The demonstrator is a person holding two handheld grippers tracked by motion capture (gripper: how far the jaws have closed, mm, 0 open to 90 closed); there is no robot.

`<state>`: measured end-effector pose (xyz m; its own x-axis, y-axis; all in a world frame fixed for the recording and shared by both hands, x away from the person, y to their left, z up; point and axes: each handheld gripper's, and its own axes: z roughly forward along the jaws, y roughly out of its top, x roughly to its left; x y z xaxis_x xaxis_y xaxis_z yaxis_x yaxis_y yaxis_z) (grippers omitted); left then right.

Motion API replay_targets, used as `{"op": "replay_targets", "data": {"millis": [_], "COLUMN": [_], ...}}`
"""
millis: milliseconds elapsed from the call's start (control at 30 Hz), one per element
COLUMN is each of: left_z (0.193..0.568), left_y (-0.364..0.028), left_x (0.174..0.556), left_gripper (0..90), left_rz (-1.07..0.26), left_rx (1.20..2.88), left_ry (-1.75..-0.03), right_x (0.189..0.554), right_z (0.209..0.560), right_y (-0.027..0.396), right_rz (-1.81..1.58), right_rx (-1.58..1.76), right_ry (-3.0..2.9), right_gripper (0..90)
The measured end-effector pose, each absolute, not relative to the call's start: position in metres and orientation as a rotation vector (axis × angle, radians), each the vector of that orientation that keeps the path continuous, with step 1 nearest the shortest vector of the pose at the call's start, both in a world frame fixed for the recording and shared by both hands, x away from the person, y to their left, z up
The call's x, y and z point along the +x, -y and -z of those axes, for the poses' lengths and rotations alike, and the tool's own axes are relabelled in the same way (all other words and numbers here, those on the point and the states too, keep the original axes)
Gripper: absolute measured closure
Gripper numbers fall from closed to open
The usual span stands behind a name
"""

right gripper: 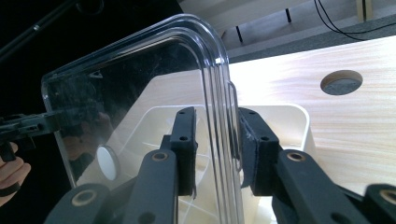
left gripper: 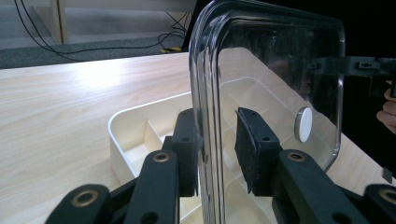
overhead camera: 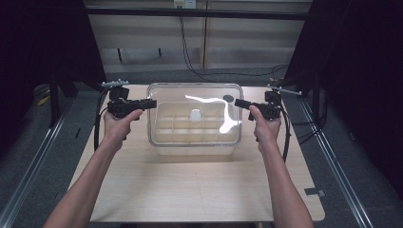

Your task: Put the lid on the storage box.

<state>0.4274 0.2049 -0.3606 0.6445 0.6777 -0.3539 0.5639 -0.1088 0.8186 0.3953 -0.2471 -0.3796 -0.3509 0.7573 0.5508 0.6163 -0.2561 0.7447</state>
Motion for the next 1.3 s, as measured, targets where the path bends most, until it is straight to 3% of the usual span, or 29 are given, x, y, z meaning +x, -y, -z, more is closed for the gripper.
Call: {"op": "replay_targets", "data": {"millis": [900,1300], "left_z": [0.379,0.389], "left_y": [-0.201,-0.204], "left_x": [0.459,0.472], "left_gripper": [66.3,70.0], "left_rz": [-0.127,-0.113], "left_rx": [1.836,1.846], "left_ry": [-1.063,-1.107], "right_x": [0.422,0.432], "right_z": [0.397,0.404], "right_y": [0.246,0.246], "right_rz": [-1.568,-1.508], "right_rx": [1.745,1.781], "right_ry": [-1.886,-1.919], "right_gripper": [68.4,67.0]}}
